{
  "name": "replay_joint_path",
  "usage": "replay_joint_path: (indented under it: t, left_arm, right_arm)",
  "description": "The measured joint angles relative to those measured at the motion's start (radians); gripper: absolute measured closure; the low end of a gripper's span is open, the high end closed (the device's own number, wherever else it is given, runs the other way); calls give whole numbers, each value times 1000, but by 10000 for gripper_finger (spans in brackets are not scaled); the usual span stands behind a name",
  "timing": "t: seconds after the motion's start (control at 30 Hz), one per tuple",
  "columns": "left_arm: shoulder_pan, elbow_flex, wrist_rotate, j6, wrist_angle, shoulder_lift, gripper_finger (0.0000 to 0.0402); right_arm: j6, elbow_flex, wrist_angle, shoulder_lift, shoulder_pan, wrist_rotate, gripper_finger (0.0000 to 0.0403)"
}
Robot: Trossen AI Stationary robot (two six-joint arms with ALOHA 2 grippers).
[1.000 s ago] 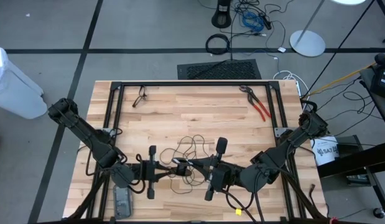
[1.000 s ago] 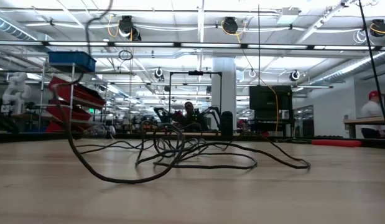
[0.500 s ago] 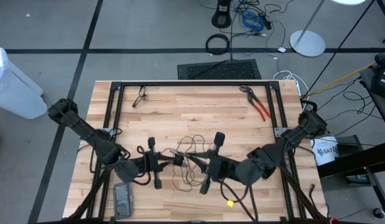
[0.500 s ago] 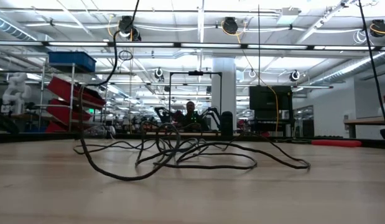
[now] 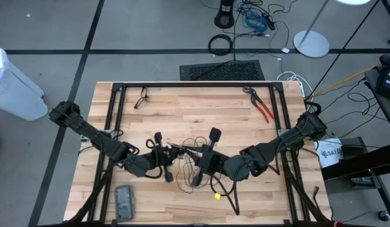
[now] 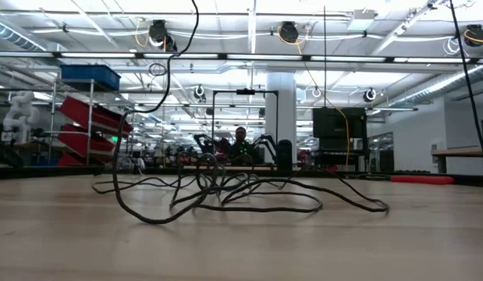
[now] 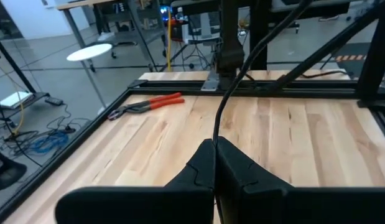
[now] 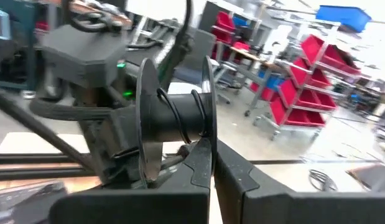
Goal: Coil cords
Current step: Coil the black wire onto the spool
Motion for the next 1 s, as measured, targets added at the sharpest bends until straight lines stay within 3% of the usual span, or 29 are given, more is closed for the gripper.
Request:
replay_joint_path:
  t: [0.17, 0.57, 0.73, 1.0]
  left_arm:
    - [21, 0, -5, -18, 1, 23, 399]
    - [86, -1, -11, -13, 50, 78, 400]
    - [91, -1, -3, -5, 92, 78, 400]
    - [91, -1, 102, 9, 151, 78, 400]
  right_arm:
    - [-26, 0, 27, 0, 0, 113, 403]
    - [-18, 0, 25, 0, -1, 113, 403]
    - [-25, 0, 18, 9, -10, 166, 403]
    - [-38, 0, 9, 30, -33, 216, 403]
